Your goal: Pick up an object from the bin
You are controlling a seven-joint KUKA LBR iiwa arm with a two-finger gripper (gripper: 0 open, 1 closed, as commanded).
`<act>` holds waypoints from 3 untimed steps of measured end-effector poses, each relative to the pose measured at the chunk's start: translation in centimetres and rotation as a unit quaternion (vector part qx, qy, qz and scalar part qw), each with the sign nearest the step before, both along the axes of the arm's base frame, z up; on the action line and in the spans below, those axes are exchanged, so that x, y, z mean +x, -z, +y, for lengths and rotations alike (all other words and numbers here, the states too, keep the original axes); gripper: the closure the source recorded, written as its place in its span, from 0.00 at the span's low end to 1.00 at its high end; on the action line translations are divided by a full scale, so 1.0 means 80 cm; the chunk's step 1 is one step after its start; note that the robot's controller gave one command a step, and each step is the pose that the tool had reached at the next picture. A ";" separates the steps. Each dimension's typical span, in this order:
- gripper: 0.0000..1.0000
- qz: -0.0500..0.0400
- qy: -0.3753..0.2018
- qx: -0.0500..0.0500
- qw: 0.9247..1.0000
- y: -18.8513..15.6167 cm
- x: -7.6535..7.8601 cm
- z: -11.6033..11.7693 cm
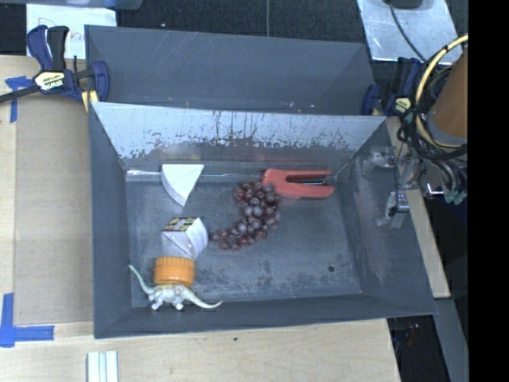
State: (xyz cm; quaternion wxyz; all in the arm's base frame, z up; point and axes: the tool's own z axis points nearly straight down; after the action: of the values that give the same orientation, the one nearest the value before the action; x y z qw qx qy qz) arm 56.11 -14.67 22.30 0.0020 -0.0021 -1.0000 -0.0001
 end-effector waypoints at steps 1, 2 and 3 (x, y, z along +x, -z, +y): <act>0.00 -0.004 -0.002 -0.001 1.000 -0.006 0.002 0.001; 0.00 -0.006 0.033 -0.001 0.999 0.124 0.052 0.045; 0.00 -0.007 0.084 -0.001 0.996 0.122 0.063 0.052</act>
Offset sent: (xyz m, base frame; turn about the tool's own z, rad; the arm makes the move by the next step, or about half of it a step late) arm 0.0584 0.0536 -0.1530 0.0971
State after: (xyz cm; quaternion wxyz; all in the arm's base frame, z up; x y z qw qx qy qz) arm 61.12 -10.48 12.55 -0.0050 -0.0864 -0.9962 0.0009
